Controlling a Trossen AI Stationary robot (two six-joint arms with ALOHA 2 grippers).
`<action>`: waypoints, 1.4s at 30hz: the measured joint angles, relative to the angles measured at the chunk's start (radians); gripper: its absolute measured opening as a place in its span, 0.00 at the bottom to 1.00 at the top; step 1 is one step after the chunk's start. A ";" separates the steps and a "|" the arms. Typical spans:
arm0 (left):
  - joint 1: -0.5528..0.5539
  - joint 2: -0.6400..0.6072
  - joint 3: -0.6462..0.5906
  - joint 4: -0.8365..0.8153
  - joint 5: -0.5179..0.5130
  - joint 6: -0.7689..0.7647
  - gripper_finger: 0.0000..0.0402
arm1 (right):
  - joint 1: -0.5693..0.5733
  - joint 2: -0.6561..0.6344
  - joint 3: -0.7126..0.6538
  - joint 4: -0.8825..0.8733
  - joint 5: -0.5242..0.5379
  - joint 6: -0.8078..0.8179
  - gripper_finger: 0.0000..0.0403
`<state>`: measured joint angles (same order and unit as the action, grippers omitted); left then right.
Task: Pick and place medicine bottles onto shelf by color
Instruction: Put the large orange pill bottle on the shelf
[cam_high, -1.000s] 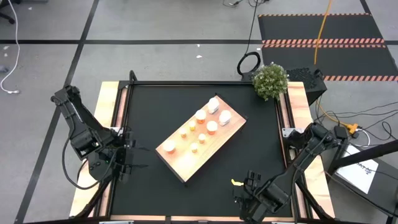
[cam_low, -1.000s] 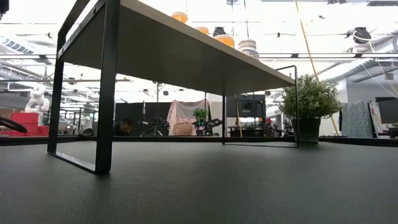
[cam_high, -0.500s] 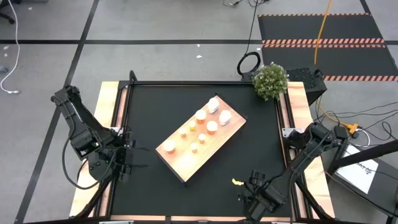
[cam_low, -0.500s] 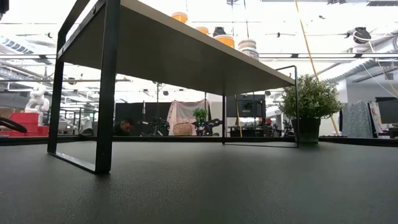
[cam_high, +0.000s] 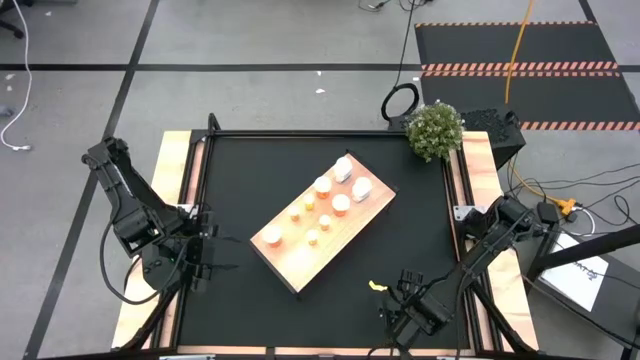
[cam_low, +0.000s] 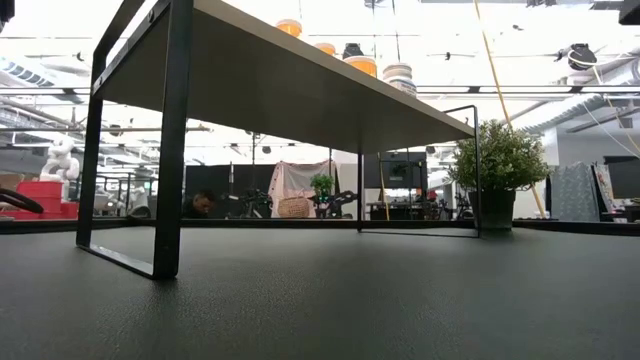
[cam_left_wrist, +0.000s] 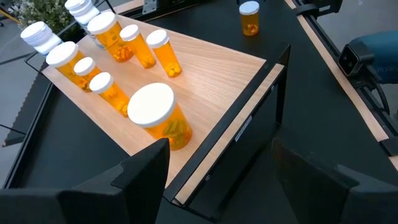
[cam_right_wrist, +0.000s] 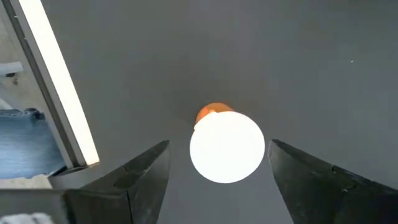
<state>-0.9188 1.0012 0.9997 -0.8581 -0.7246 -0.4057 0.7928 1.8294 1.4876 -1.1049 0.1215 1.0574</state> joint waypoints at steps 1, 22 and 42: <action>0.000 0.000 0.000 0.000 0.000 0.000 0.70 | -0.005 0.000 0.000 -0.002 0.000 -0.012 0.66; 0.000 0.000 0.000 0.000 0.009 0.007 0.70 | -0.054 -0.001 -0.110 0.100 -0.099 -0.078 0.76; 0.000 0.000 0.000 0.000 0.009 0.005 0.70 | -0.054 -0.001 -0.132 0.175 -0.098 -0.035 0.50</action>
<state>-0.9188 1.0012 0.9997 -0.8580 -0.7158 -0.4007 0.7391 1.8286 1.3552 -0.9302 0.0237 1.0227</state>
